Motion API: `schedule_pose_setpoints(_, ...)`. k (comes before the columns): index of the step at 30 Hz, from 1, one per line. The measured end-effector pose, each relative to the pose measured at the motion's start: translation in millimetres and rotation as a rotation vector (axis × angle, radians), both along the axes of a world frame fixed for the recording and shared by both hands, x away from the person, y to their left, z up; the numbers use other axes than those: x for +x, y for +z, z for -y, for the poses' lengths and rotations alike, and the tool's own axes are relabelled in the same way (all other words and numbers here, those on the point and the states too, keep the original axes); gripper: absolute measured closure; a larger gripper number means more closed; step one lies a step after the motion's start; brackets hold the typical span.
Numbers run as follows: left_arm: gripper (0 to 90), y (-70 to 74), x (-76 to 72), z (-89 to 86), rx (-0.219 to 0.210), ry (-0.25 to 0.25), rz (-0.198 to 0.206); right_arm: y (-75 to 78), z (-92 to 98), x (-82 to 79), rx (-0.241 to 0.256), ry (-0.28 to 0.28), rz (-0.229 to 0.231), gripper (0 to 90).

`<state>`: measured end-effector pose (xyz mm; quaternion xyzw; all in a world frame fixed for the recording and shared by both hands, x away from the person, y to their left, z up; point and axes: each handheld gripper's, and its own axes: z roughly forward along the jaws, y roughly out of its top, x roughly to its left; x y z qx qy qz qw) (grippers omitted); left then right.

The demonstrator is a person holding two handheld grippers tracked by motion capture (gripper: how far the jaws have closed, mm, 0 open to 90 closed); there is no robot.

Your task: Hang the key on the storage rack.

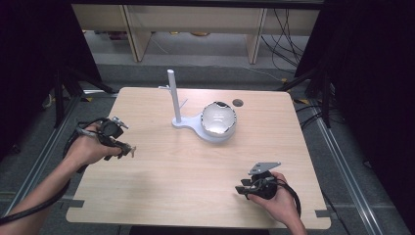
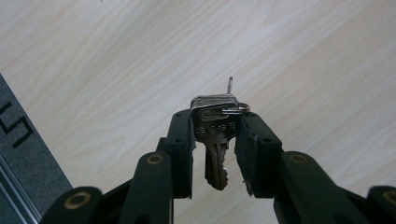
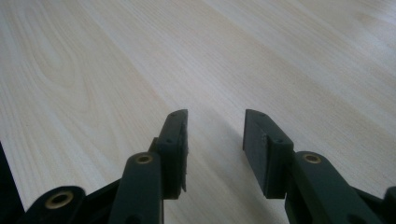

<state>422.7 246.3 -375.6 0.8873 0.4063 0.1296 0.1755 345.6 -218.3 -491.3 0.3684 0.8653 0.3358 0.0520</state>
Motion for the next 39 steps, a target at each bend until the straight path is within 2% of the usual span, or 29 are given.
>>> schedule_pose_setpoints(3, 67.0, 5.4, 5.6, 4.5, -0.012, -0.001, 0.026, 0.1, 0.6, 0.5, -0.004, -0.002, 0.007, 61.0)
schedule_pose_setpoints(5, 67.0, 11.4, 11.5, 9.2, -0.012, -0.01, 0.064, -0.2, 1.7, 1.0, 0.002, 0.007, 0.021, 61.0)
schedule_pose_setpoints(6, 67.0, 11.4, 11.5, 9.2, -0.012, -0.01, 0.064, -0.2, 1.7, 1.0, 0.002, 0.007, 0.021, 61.0)
schedule_pose_setpoints(8, 67.0, 14.9, 14.9, 13.1, -0.02, -0.01, 0.097, -2.1, 1.7, 1.7, 0.01, 0.006, 0.04, 61.0)
schedule_pose_setpoints(10, 67.0, 18.4, 18.0, 17.2, -0.025, -0.018, 0.129, -0.7, 1.4, 0.0, 0.014, -0.006, 0.012, 61.0)
schedule_pose_setpoints(11, 67.1, 18.4, 18.0, 17.2, -0.025, -0.018, 0.129, -0.5, 1.3, -0.2, 0.016, -0.009, 0.004, 61.0)
schedule_pose_setpoints(18, 67.0, 23.4, 24.7, 23.5, -0.034, -0.035, 0.208, -0.7, 2.4, 1.5, 0.001, 0.007, 0.023, 61.0)
schedule_pose_setpoints(19, 67.1, 25.2, 27.0, 24.9, -0.035, -0.036, 0.236, -0.7, 2.1, 1.3, 0.004, 0.007, 0.02, 61.0)
schedule_pose_setpoints(28, 67.1, 35.5, 40.9, 31.8, -0.029, -0.044, 0.267, -0.9, 1.3, 0.9, 0.0, -0.004, 0.013, 61.0)
schedule_pose_setpoints(29, 67.0, 37.3, 45.0, 34.8, -0.027, -0.046, 0.273, -2.0, 1.8, 1.7, 0.0, 0.01, 0.035, 61.0)
schedule_pose_setpoints(31, 67.0, 38.4, 50.1, 37.7, -0.034, -0.043, 0.286, -1.0, 2.0, 1.6, 0.004, 0.006, 0.027, 61.0)
schedule_pose_setpoints(35, 67.0, 43.0, 61.1, 43.5, -0.038, -0.039, 0.281, -0.7, 1.7, 0.7, 0.005, -0.002, 0.009, 61.0)
schedule_pose_setpoints(39, 67.0, 49.7, 69.5, 47.8, -0.034, -0.035, 0.284, -1.5, 1.8, 1.2, 0.003, 0.0, 0.016, 61.0)
